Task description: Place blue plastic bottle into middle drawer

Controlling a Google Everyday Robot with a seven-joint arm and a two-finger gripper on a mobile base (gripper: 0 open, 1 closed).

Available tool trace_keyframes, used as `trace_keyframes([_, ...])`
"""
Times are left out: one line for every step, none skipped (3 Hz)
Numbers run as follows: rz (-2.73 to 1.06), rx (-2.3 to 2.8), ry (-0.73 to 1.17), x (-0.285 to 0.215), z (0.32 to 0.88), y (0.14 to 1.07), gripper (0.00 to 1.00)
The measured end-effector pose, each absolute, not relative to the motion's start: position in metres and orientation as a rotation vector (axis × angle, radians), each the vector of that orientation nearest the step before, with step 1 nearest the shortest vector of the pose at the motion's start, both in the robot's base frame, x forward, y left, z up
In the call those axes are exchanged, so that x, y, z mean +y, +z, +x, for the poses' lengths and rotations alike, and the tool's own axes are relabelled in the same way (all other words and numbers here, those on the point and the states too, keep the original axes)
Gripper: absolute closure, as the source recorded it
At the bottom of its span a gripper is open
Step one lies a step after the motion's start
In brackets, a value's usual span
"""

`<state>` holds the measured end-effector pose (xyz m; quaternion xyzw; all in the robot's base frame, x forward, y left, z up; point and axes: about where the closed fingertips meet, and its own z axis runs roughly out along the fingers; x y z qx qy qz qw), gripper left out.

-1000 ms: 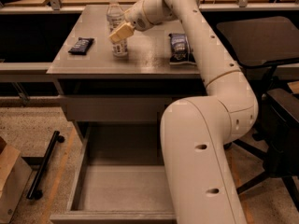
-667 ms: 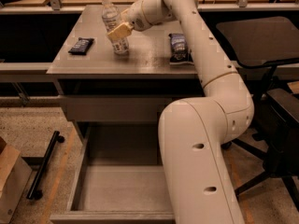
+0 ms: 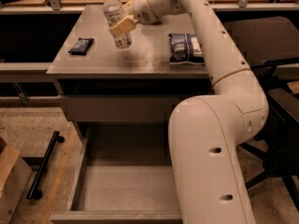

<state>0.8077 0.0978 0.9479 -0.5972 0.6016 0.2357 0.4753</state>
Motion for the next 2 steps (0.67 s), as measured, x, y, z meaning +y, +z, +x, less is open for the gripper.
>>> trace_keyframes([-1.508, 1.463, 0.594, 0.079, 0.777, 0.959, 1.00])
trace_keyframes([-1.545, 1.482, 0.661, 0.069, 0.738, 0.954, 1.00])
